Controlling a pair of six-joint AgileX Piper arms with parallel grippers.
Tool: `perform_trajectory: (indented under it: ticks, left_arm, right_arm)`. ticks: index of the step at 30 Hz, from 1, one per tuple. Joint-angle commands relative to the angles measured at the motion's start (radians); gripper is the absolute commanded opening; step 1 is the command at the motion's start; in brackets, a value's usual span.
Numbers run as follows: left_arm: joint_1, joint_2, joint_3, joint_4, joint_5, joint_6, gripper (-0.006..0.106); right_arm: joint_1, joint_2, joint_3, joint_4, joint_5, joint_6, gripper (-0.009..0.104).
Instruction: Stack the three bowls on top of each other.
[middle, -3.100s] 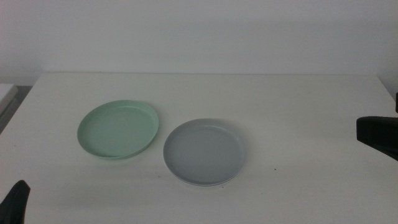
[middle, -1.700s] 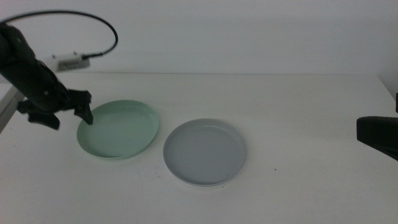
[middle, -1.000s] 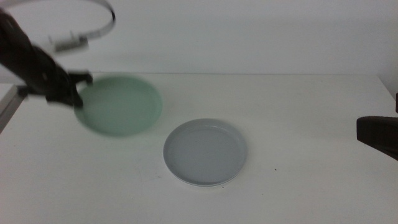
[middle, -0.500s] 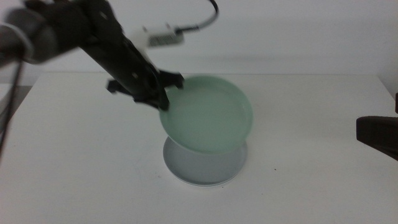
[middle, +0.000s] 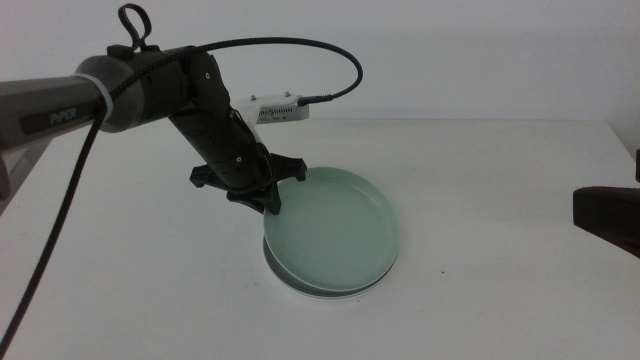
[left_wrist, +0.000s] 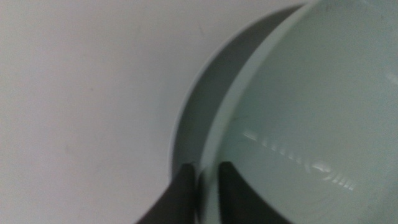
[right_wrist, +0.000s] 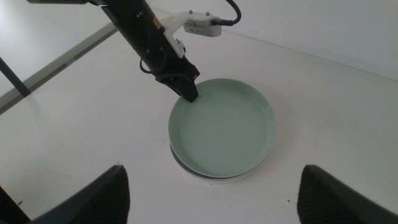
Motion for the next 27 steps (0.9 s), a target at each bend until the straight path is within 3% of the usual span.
perform_trajectory:
  ticks: [1,6,9,18,23,27]
  left_arm:
    - [-0.003,-0.017,0.000,0.005,-0.019,-0.012,0.020]
    - [-0.003,-0.119,0.038,0.041,-0.022,0.029,0.068]
    - [0.010,-0.262,0.111,0.106,-0.068,0.020,0.094]
    - [0.239,-0.963,0.525,0.321,-0.231,-0.108,0.094]
    - [0.400,-1.158,0.635,0.237,-0.231,-0.061,0.094]
    - [0.430,-1.173,0.636,0.195,-0.232,-0.005,0.094]
  right_arm:
    - [-0.008,-0.005,0.004,0.000,-0.007,-0.003,0.092]
    - [-0.008,-0.005,0.004,0.000,-0.007,-0.003,0.092]
    - [-0.008,-0.005,0.004,0.000,-0.007,-0.003,0.092]
    - [-0.008,-0.005,0.004,0.000,-0.007,-0.003,0.092]
    - [-0.008,-0.005,0.004,0.000,-0.007,-0.003,0.092]
    - [-0.008,-0.005,0.004,0.000,-0.007,-0.003,0.092]
